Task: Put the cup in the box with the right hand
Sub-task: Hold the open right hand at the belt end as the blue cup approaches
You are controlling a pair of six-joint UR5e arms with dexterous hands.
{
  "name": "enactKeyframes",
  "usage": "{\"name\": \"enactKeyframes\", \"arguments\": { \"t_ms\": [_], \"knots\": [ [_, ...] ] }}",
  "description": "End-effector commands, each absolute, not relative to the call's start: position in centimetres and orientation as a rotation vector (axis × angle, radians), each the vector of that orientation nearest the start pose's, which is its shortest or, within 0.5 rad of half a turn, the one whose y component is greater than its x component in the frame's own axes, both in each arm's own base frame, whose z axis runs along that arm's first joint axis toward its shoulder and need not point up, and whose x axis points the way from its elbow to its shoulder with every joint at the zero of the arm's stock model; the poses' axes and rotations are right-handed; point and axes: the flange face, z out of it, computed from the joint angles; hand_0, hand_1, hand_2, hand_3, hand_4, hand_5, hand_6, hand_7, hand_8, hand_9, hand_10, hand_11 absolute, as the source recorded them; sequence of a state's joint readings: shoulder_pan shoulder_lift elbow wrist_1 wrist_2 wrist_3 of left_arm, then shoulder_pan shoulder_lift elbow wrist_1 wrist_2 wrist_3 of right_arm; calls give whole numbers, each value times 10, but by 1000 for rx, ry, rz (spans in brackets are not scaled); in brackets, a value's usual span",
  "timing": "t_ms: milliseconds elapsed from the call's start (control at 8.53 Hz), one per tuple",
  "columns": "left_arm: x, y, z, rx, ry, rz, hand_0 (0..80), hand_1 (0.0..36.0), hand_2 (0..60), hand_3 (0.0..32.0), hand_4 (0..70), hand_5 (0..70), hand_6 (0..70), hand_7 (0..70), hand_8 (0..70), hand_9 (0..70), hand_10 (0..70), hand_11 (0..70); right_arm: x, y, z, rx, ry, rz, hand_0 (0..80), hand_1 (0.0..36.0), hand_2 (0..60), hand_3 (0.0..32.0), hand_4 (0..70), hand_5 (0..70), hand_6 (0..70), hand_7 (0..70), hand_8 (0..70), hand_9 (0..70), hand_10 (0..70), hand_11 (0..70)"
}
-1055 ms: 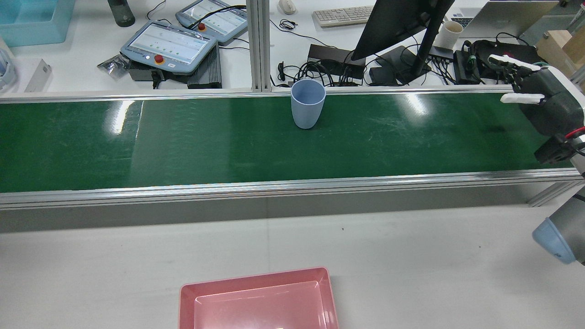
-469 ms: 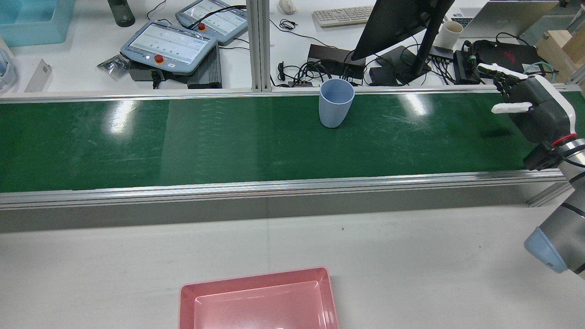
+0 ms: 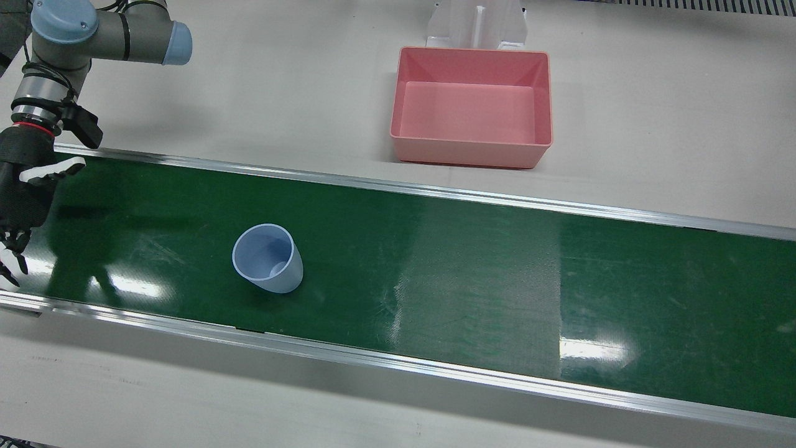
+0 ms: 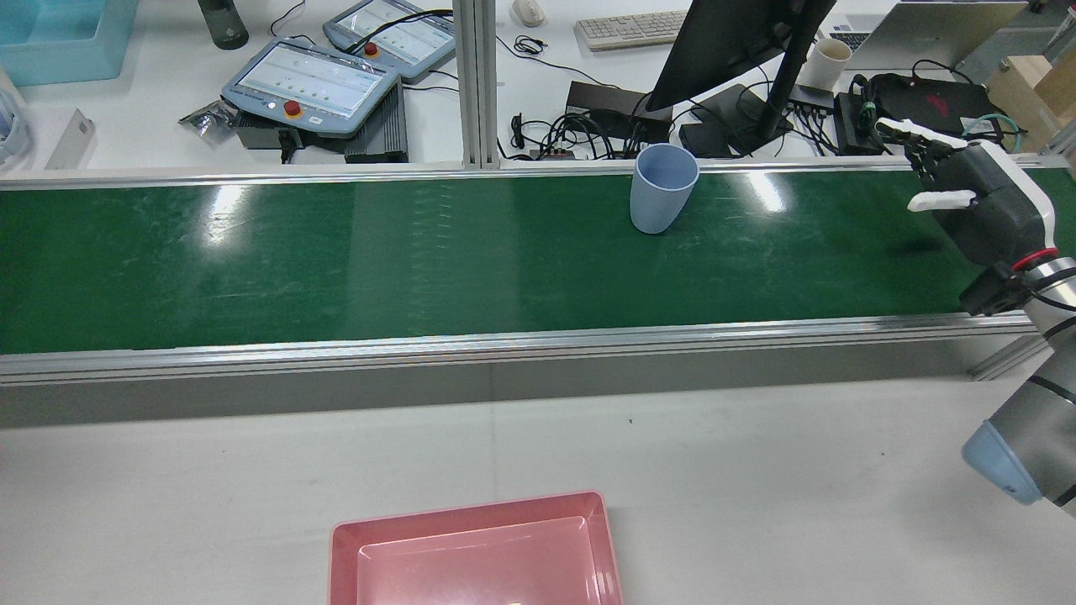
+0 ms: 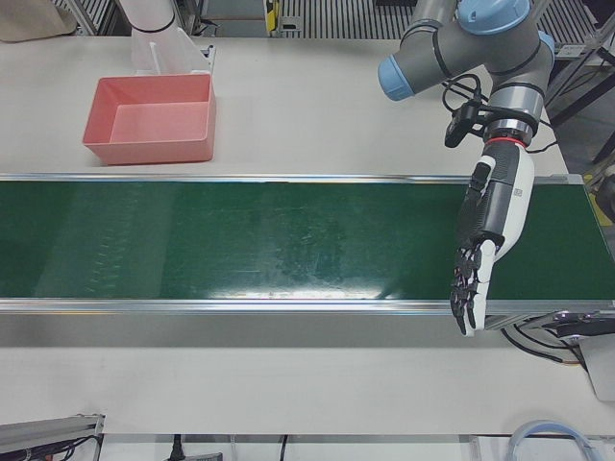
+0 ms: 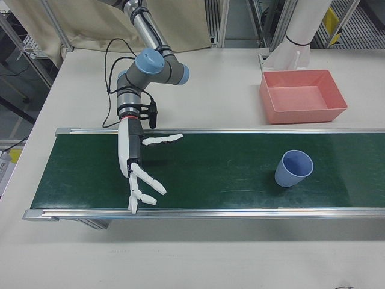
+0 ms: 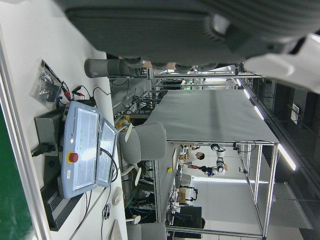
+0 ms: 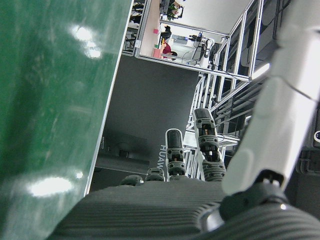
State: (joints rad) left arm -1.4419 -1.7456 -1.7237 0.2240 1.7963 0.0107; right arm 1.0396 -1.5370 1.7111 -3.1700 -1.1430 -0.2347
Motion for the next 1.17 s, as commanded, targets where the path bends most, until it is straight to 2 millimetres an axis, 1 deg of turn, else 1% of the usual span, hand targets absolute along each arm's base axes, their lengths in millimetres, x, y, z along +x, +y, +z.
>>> {"name": "enactKeyframes", "arguments": {
  "t_ms": [0, 117, 234, 352, 469, 703, 938, 1055],
  "knots": [
    [-39, -562, 544, -345, 2127, -1913, 0, 0, 0, 0, 0, 0, 0, 0, 0, 0, 0, 0, -107, -523, 604, -89, 2510, -2178, 453, 9, 7, 0, 127, 7, 74, 396, 4, 65, 0, 0],
    [-39, -562, 544, -345, 2127, -1913, 0, 0, 0, 0, 0, 0, 0, 0, 0, 0, 0, 0, -107, -523, 604, -89, 2510, -2178, 442, 14, 8, 0, 129, 4, 74, 402, 4, 66, 0, 0],
    [-39, -562, 544, -345, 2127, -1913, 0, 0, 0, 0, 0, 0, 0, 0, 0, 0, 0, 0, -107, -523, 604, -89, 2510, -2178, 447, 33, 2, 0, 113, 9, 74, 398, 4, 65, 0, 0],
    [-39, -562, 544, -345, 2127, -1913, 0, 0, 0, 0, 0, 0, 0, 0, 0, 0, 0, 0, -107, -523, 604, -87, 2511, -2178, 479, 37, 0, 0, 130, 15, 75, 389, 5, 63, 0, 0],
    [-39, -562, 544, -345, 2127, -1913, 0, 0, 0, 0, 0, 0, 0, 0, 0, 0, 0, 0, -109, -524, 604, -86, 2514, -2177, 493, 43, 0, 0, 151, 19, 76, 391, 5, 64, 0, 0],
    [-39, -562, 544, -345, 2127, -1913, 0, 0, 0, 0, 0, 0, 0, 0, 0, 0, 0, 0, -110, -524, 604, -85, 2513, -2180, 489, 69, 0, 0, 138, 21, 77, 393, 5, 64, 0, 0],
    [-39, -562, 544, -345, 2129, -1911, 0, 0, 0, 0, 0, 0, 0, 0, 0, 0, 0, 0, -113, -523, 606, -80, 2515, -2191, 509, 38, 0, 0, 192, 22, 79, 402, 5, 66, 0, 0],
    [-39, -562, 544, -345, 2129, -1911, 0, 0, 0, 0, 0, 0, 0, 0, 0, 0, 0, 0, -115, -523, 611, -83, 2509, -2206, 511, 41, 0, 0, 195, 22, 80, 408, 6, 67, 0, 0]
  ]
}}
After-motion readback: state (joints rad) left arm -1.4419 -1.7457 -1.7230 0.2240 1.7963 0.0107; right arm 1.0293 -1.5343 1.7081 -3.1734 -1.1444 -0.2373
